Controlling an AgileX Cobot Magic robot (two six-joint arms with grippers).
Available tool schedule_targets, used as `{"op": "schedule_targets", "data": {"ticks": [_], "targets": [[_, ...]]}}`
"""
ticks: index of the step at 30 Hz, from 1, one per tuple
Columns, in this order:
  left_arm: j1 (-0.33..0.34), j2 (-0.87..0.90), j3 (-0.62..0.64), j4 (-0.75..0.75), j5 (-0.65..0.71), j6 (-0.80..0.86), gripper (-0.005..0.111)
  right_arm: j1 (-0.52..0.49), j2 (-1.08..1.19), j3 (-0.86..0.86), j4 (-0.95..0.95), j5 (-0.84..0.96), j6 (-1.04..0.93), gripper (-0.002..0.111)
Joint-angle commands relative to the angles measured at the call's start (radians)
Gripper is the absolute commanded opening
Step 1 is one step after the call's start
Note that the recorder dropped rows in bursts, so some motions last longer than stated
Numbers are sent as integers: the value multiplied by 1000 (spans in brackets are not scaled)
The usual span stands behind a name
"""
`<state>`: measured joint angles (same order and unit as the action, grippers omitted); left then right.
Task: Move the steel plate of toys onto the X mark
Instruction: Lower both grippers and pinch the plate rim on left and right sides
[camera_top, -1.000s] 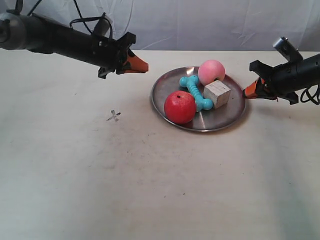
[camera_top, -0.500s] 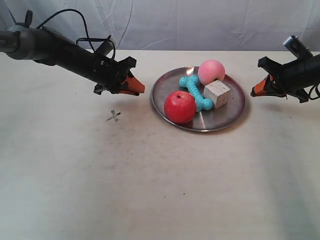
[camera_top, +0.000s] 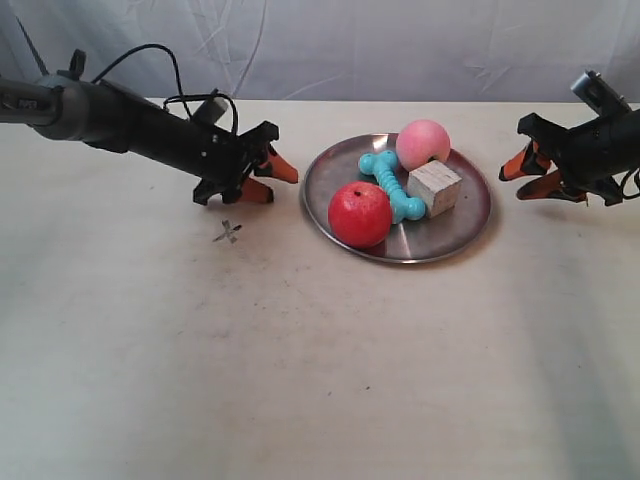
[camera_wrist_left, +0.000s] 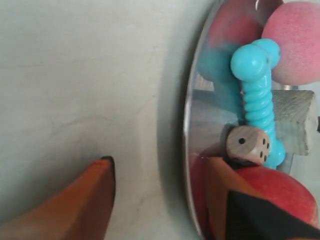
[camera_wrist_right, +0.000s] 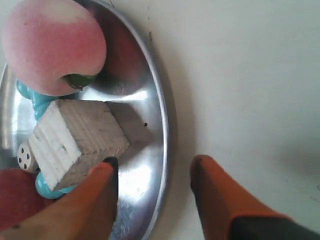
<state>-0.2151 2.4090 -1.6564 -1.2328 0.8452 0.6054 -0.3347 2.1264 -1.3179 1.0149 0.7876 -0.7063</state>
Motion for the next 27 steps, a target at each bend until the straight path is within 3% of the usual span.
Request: {"op": "schedule_targets", "data": {"ticks": [1, 9, 13, 22, 25, 27], "targets": [[-41, 30, -7, -34, -4, -1, 53, -3, 13, -7, -14, -6, 0, 44], [-56, 30, -7, -30, -18, 1, 53, -3, 127, -7, 47, 52, 0, 45], [-96, 30, -7, -42, -50, 3, 53, 4, 152, -7, 69, 63, 0, 45], [-115, 30, -9, -74, -57, 6, 49, 92, 152, -7, 66, 27, 0, 44], [-115, 30, -9, -74, -57, 6, 49, 99, 152, -7, 61, 21, 0, 33], [-115, 30, -9, -74, -57, 6, 49, 99, 152, -7, 48, 21, 0, 19]]}}
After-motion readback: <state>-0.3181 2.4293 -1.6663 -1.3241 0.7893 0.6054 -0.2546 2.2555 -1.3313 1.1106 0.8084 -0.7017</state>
